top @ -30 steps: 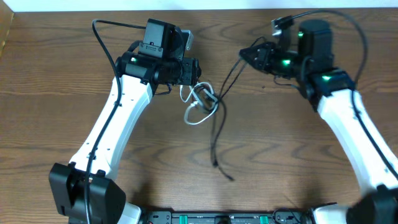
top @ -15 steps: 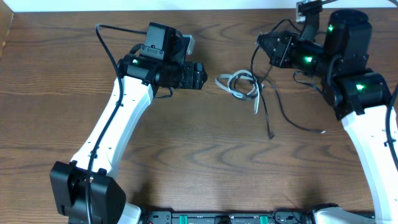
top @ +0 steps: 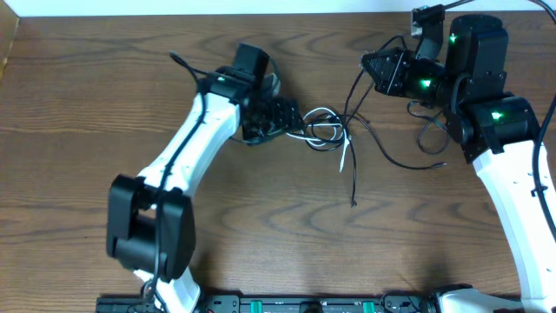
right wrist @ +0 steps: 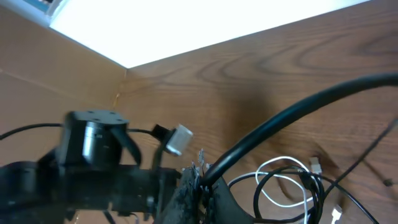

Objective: Untangle cables

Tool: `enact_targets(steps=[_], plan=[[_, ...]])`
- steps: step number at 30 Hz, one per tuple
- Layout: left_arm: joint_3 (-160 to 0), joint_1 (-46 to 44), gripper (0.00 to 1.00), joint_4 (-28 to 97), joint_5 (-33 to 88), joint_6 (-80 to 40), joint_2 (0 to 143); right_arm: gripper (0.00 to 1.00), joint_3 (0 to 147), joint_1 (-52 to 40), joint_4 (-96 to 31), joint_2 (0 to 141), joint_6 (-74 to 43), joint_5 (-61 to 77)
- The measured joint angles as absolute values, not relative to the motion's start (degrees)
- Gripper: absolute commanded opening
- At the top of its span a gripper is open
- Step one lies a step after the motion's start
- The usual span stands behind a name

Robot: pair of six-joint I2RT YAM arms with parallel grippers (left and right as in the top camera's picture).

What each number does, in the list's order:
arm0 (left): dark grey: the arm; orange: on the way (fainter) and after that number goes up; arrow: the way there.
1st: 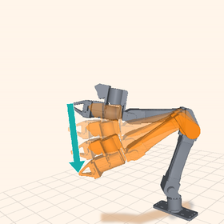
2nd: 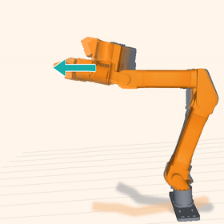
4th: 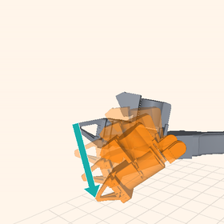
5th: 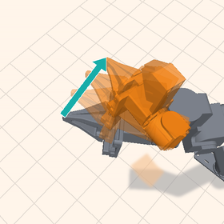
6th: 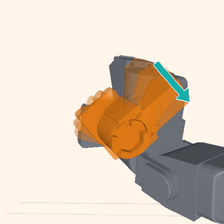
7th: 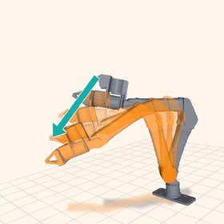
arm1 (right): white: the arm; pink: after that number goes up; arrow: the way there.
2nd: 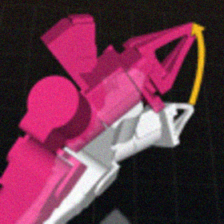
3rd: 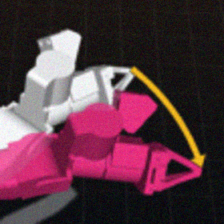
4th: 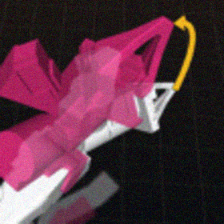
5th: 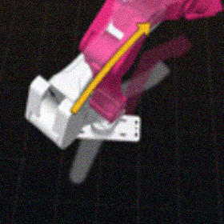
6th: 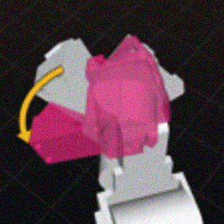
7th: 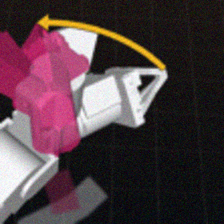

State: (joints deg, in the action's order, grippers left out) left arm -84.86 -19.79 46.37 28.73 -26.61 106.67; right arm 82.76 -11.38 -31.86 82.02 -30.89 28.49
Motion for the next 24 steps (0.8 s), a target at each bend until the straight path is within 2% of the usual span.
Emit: enact_targets(steps=[12,13,18,24], plan=[[-84.79,-21.17,0.83,42.41,30.39,-29.63,111.22,0.01,82.76,-11.38,-32.38,82.89,-30.72,27.18],[-84.79,-21.23,0.98,41.34,30.98,-29.91,111.24,0.01,82.76,-11.38,-32.38,83.07,-30.74,27.16],[-84.77,-21.12,0.98,37.67,35.09,-31.35,111.24,0.01,82.76,-11.38,-32.38,83.37,-30.74,27.14],[-84.77,-22.41,0.98,43.53,36.73,-32.82,111.24,0.01,82.76,-11.38,-32.56,83.37,-30.72,27.14]])
